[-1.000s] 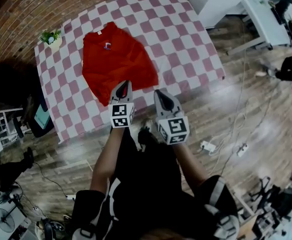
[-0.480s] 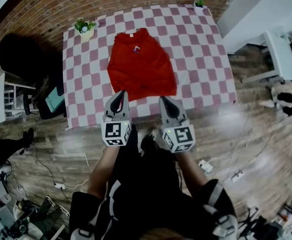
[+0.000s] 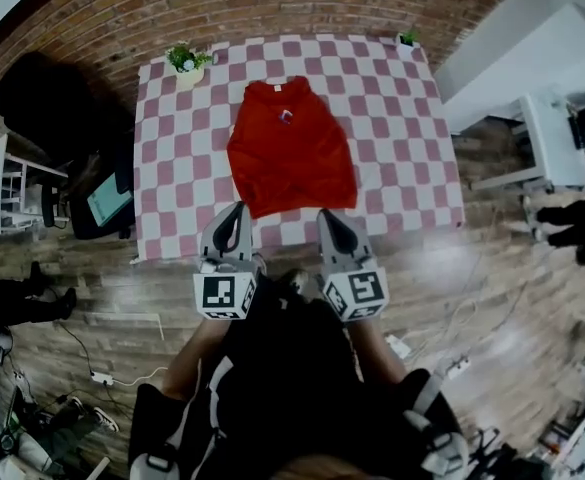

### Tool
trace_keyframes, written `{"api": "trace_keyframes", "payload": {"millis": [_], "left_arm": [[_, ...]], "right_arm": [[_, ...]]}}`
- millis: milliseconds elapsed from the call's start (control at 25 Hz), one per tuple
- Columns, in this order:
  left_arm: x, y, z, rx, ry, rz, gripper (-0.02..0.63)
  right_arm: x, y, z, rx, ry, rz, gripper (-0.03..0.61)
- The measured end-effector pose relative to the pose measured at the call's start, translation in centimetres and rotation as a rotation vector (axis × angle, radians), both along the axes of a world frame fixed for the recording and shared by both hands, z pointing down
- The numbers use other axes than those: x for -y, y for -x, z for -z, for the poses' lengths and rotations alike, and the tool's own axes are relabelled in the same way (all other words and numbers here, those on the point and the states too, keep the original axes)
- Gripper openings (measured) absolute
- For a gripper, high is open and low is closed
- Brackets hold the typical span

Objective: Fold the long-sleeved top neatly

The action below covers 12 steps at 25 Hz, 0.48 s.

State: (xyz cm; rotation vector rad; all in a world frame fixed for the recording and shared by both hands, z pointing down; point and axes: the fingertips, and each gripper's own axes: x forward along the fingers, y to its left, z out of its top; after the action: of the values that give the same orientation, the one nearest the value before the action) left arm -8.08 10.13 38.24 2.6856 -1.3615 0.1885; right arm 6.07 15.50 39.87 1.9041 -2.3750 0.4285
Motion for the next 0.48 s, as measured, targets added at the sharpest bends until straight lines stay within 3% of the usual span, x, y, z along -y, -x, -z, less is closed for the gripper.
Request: {"api": "trace_keyframes", "payload": {"millis": [480], "left_arm": [[0.7, 2.9, 0.4, -0.024, 0.010, 0.006, 0.006]], "right_arm": [[0.8, 2.6, 2.0, -0.008, -0.034, -0.006, 0.008]]}}
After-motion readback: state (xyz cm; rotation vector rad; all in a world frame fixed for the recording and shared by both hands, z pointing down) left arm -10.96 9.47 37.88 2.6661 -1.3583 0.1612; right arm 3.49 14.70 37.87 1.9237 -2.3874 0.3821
